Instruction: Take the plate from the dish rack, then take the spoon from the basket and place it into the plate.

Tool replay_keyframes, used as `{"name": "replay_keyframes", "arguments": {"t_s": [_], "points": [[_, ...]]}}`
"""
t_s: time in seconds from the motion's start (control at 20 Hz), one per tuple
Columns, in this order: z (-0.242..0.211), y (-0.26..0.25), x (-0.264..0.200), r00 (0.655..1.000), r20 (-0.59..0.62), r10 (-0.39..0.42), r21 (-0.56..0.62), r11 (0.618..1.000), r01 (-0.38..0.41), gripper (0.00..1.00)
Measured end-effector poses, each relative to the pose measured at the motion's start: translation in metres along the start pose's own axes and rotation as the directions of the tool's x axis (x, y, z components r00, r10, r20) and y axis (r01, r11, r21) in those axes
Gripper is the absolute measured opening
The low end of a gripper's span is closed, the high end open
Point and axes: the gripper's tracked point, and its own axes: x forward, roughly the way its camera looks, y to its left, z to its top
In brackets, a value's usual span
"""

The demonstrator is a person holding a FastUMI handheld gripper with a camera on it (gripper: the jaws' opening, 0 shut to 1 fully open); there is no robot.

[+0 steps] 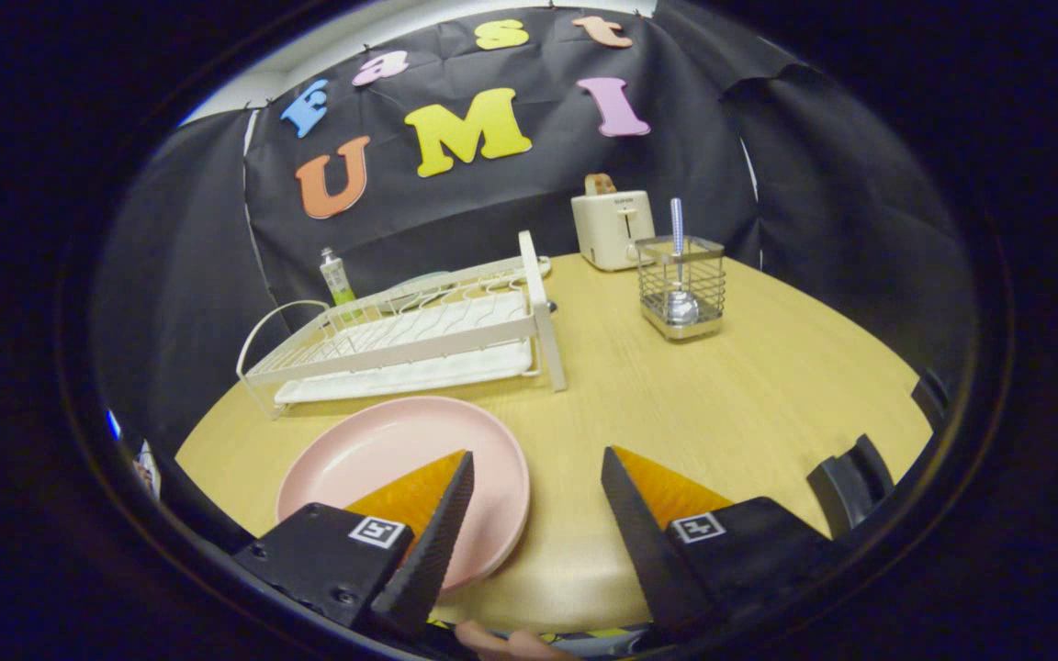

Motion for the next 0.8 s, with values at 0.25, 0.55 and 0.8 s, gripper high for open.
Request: {"name": "replay_keyframes", "arguments": {"t_s": [0.25,0.55,0.8], "points": [[0.042,-0.037,0.000,0.995,0.091,-0.032,-0.001,0.999,0.033,0.99],[0.101,-0.104,0.012,0.979,0.170,-0.110,0.032,0.994,0.107,1.00],[0.154,-0.130,0.035,0.967,0.236,-0.097,-0.040,0.993,0.110,1.00]]}}
